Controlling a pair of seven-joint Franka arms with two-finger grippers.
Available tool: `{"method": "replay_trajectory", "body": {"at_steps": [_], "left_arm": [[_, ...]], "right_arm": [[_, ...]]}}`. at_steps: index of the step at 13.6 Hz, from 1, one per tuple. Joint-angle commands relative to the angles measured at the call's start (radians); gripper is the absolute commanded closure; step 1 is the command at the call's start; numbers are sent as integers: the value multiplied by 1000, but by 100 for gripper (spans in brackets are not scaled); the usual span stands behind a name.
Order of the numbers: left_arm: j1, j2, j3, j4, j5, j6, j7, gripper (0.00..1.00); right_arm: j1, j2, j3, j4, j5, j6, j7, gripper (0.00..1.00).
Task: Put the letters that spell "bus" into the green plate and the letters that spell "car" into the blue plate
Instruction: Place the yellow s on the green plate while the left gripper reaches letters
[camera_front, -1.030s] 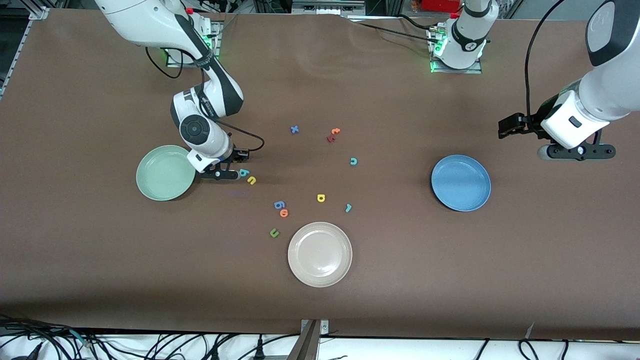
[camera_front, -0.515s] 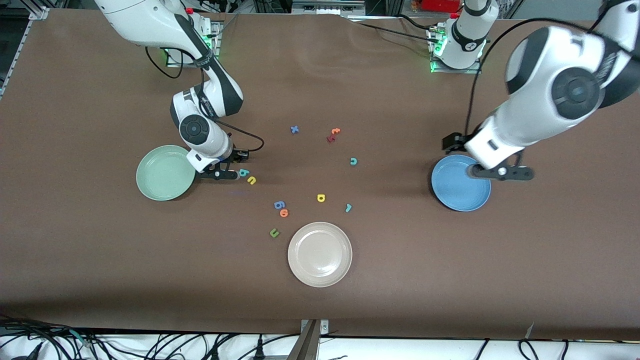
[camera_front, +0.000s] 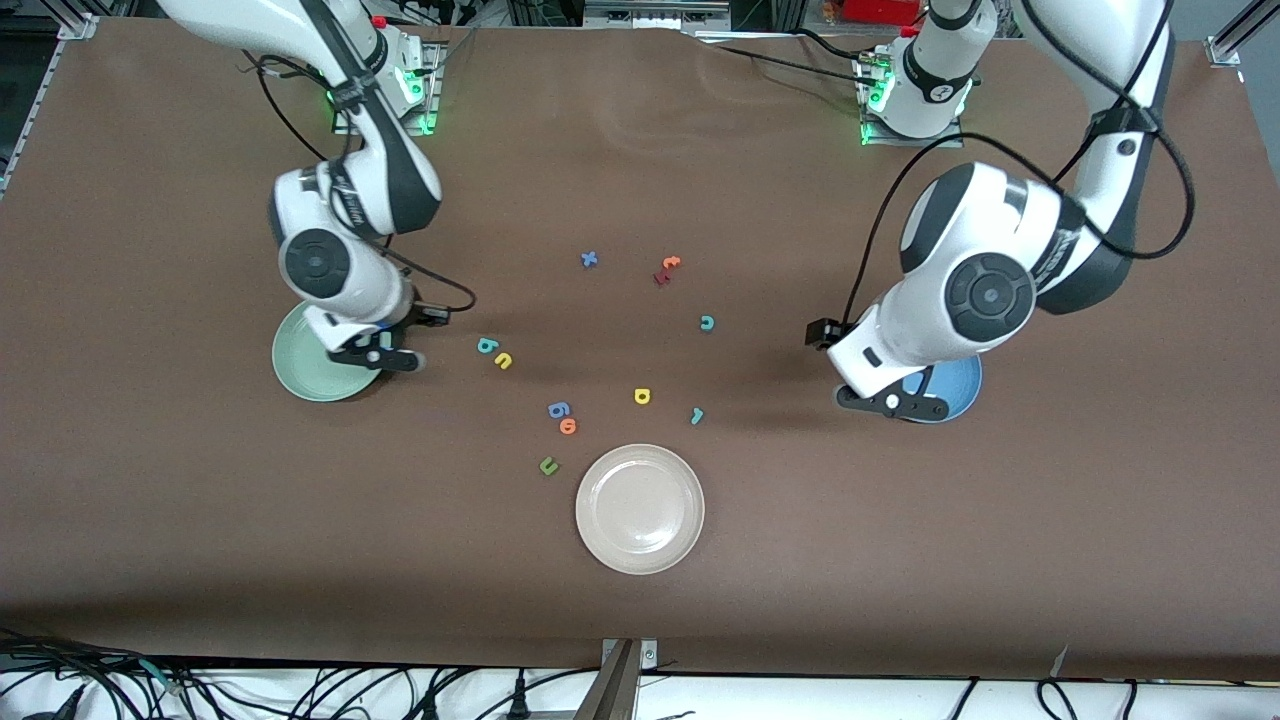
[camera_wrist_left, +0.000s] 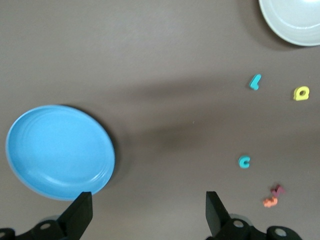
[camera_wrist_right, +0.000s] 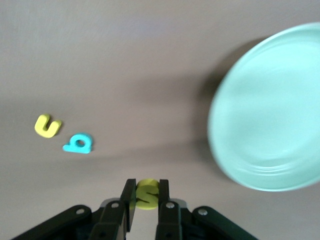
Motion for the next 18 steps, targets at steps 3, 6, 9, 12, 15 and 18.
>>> {"method": "replay_trajectory", "body": {"at_steps": [3,6,9,12,15,18], "left_arm": [[-76,121,7,56,-18,137,-50,0],[-139,155,7,35,-14,275,-174,0],[-173,178,8,7,-8,300,-197,0],[-201,180,10,-73,-1,412,-232,0],[-219,177,10,-102,21,426,-240,0],[-239,178,10,-119,25,447,-269,0]], "right_arm": [[-7,3,-178,34,10,-51,-272,98],[-61,57,-216,34,10,-3,-408,98],[-107,143,-216,34,12,84,-477,98],[-144,192,-214,34,19,104,-559,97],[-155,212,-213,33,19,103,-568,96],[-152,212,-213,33,19,103,-567,7]]}}
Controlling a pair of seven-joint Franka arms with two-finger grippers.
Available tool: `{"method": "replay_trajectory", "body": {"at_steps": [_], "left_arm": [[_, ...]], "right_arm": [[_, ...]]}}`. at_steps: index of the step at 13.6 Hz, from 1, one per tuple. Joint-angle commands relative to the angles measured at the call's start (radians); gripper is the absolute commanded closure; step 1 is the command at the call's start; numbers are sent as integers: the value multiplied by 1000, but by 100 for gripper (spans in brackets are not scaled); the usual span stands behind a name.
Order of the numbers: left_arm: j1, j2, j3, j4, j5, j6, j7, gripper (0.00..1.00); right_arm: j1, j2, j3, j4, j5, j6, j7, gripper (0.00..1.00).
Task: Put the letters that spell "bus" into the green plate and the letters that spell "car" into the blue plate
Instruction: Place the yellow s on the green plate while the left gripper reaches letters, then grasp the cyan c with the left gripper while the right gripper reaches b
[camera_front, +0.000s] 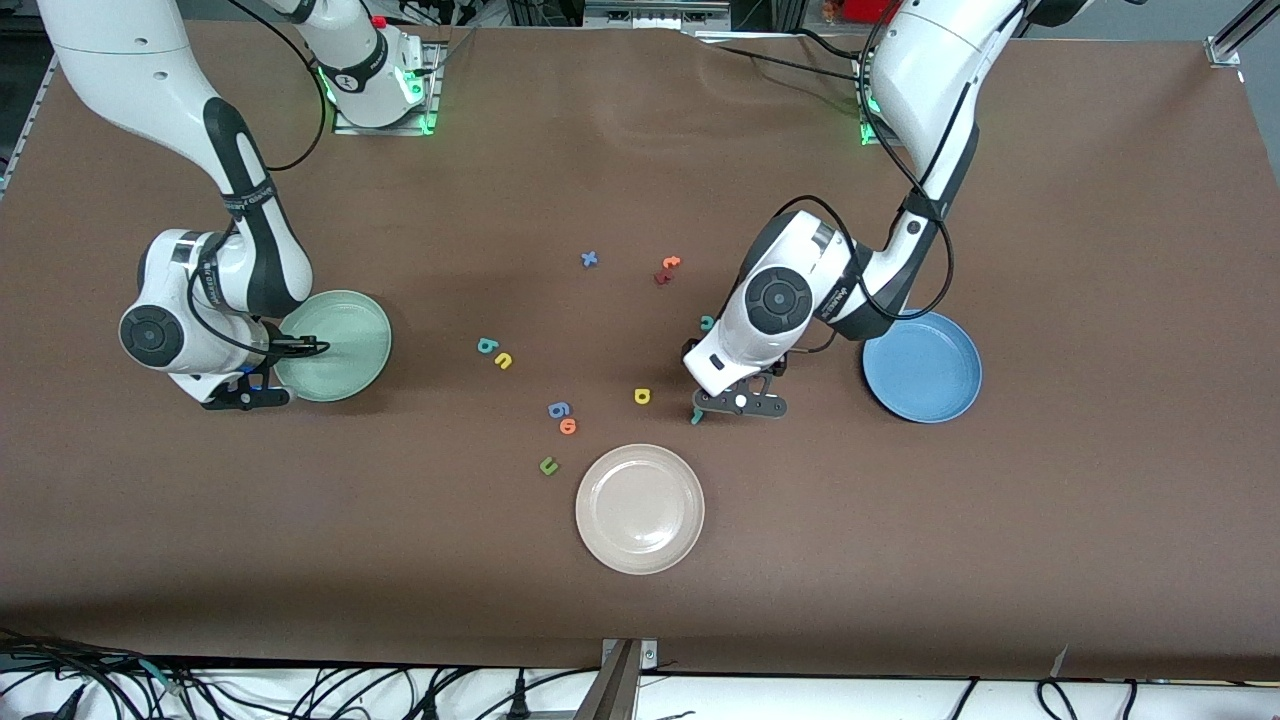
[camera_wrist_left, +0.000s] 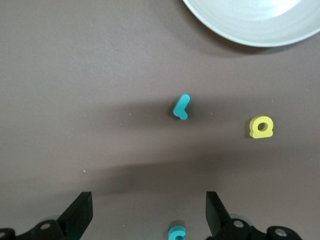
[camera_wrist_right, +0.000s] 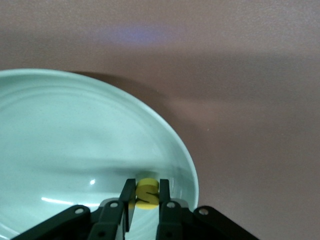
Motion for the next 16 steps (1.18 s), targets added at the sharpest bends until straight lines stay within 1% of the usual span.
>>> {"method": "replay_trajectory", "body": {"at_steps": [1,3,5,7,9,10,11,14,16], "left_arm": [[-27,-18,12,-50,26,52,-46,0],[-47,-32,12,-99,26,90,-48,0],[-53,-40,11,-127,26,92,-51,0],[-72,-43,12,-153,26,96,-53,0],[-75,-52,12,-189,43,140,-56,0],[-75,-58,12,-220,57,177,-71,0],[-75,-63,12,-231,71,194,-86,0],[-85,-66,12,-245,85,195,-106,0],[-99,-66,12,-248,86,195,-129,0]], "right_arm": [[-5,-1,5,8,21,-2,-27,1],[-5,-15,7,10,21,-10,-25,1],[2,-55,14,11,21,-25,-5,1],[4,-99,46,11,34,-60,62,1],[4,-127,94,10,34,-70,154,1],[4,-139,126,10,34,-70,215,1],[4,-145,163,10,34,-70,282,1],[6,-143,272,11,33,-57,500,1],[24,-130,324,16,33,-25,638,1]]}}
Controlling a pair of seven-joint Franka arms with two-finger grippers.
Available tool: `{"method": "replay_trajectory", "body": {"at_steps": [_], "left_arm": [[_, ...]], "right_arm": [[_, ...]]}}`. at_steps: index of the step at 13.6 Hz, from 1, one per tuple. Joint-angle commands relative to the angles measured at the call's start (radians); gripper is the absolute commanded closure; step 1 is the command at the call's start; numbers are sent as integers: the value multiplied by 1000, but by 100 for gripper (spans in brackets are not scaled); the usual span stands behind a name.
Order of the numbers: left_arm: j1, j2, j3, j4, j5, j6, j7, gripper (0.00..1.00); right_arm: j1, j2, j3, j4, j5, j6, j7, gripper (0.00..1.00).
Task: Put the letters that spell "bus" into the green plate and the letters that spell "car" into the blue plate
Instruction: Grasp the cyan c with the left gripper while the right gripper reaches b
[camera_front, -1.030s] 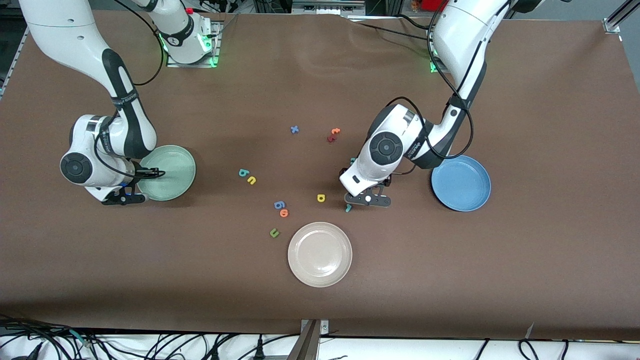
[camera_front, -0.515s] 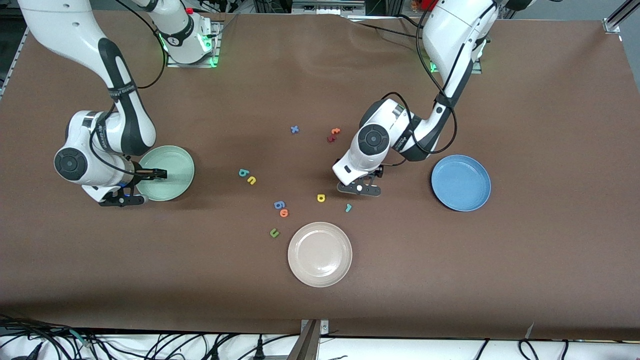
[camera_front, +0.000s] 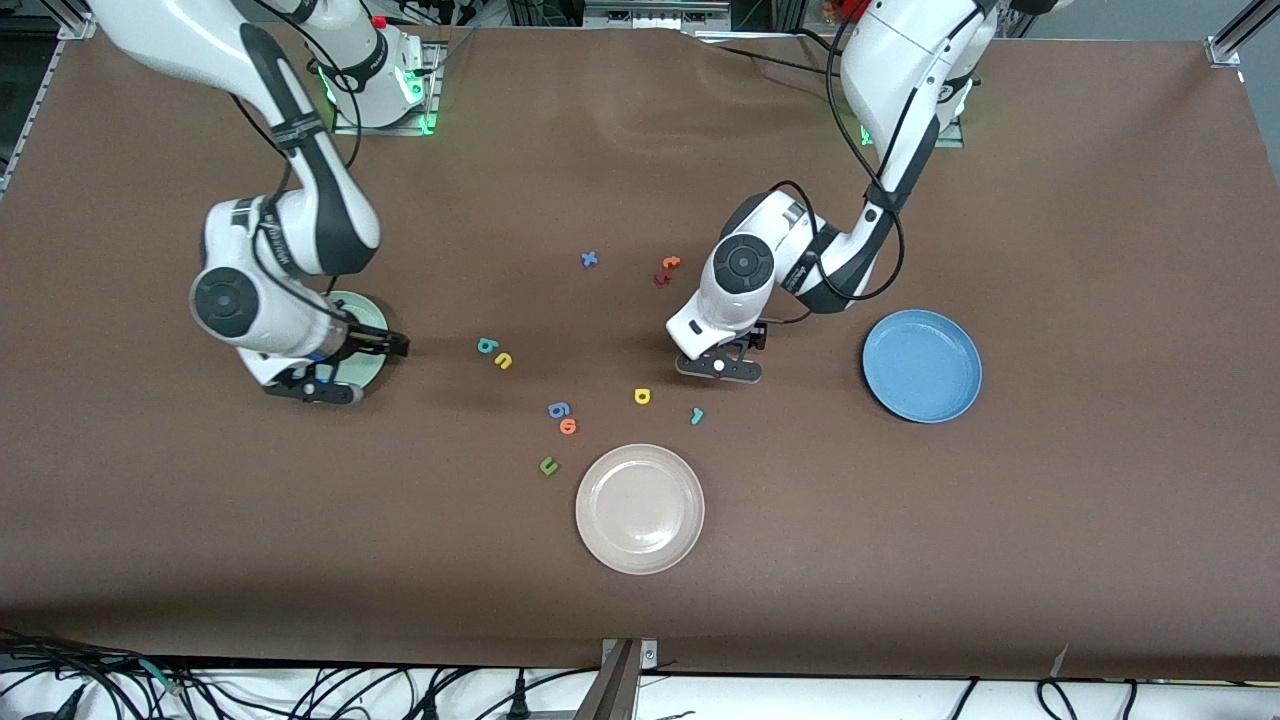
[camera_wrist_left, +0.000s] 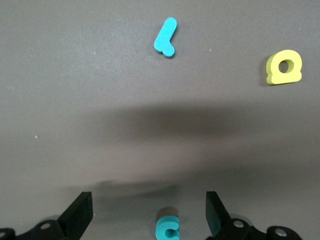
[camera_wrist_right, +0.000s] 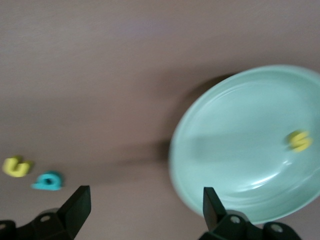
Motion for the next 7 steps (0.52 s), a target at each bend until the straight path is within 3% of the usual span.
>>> {"method": "replay_trajectory", "body": {"at_steps": [1,7], "left_arm": [[-33,-40,13,-48,39,14,-59,0],[-66,-37,10,-63,134,19,-147,1]], "right_arm": [[32,14,38,-4,9,45,160,1],[137,115,38,-10,11,195,348,1]]}}
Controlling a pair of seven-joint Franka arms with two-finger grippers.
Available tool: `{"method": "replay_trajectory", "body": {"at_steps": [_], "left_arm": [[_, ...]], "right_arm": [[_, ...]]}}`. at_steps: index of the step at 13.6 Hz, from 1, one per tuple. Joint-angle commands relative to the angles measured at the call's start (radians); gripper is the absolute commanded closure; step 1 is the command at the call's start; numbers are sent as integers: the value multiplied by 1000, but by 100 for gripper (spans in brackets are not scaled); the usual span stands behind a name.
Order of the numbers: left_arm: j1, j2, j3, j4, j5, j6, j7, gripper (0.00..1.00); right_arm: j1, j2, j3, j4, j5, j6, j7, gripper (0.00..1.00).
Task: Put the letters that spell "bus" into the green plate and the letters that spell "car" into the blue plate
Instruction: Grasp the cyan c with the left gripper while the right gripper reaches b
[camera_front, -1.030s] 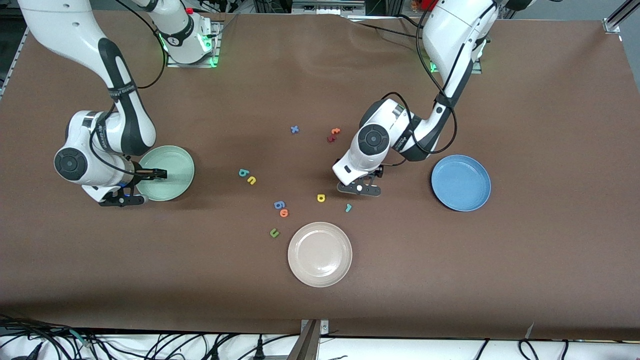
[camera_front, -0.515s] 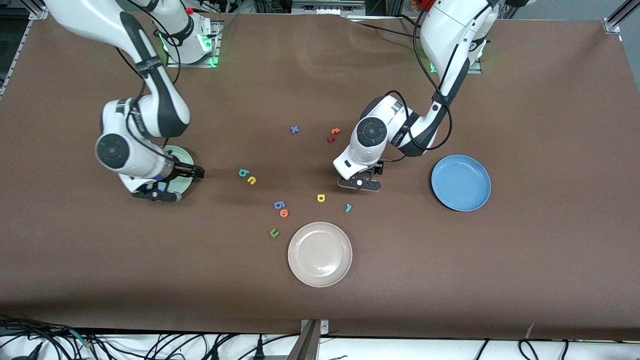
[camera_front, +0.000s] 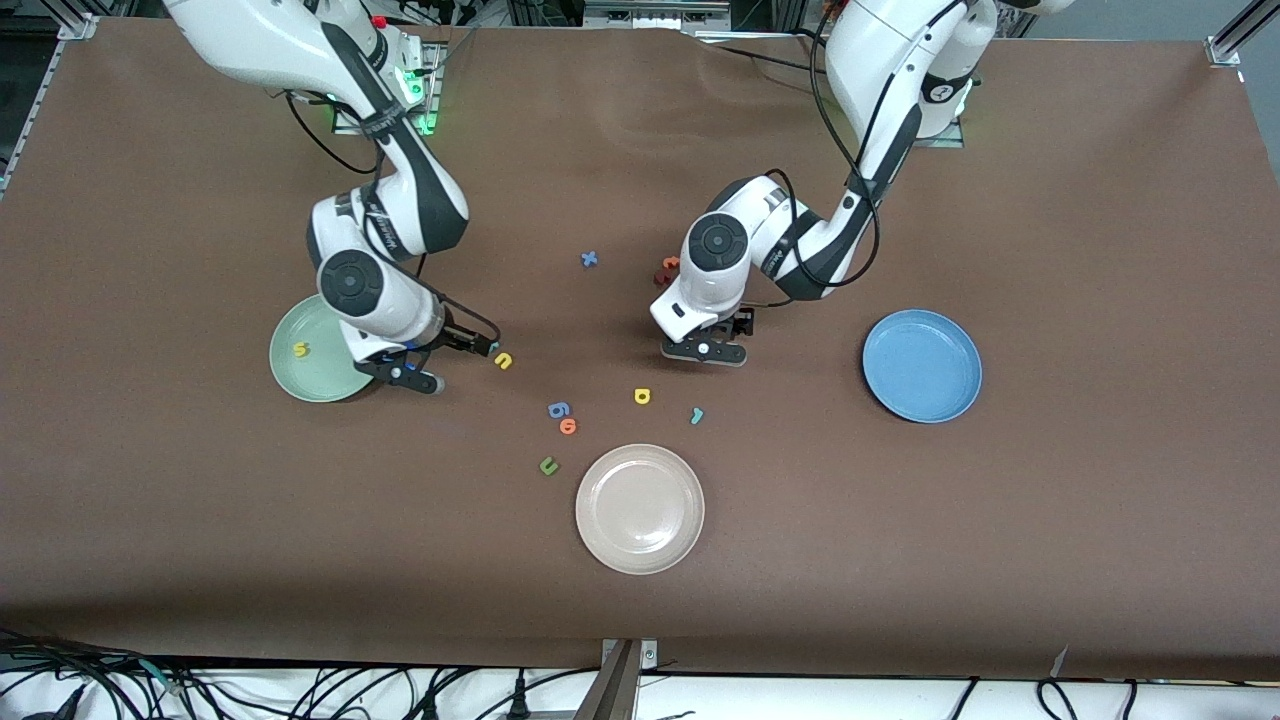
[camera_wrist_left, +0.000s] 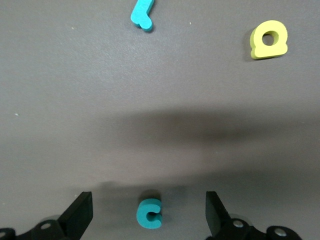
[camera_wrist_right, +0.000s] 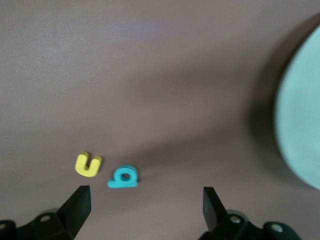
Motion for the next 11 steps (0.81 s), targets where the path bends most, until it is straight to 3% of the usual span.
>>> {"method": "replay_trajectory", "body": {"at_steps": [1,6,11], "left_arm": [[-16,-32,10,-49,54,29,-46,2],[-22,-32,9,-89,54,88,-47,6],[-24,-35,9,-103,54,88,-47,17]], "right_arm": [[24,52,-3,-4,11,71,54,1],[31,68,-3,-29,11,70,56,1],[31,57,-3,-30,11,61,57,1]]}}
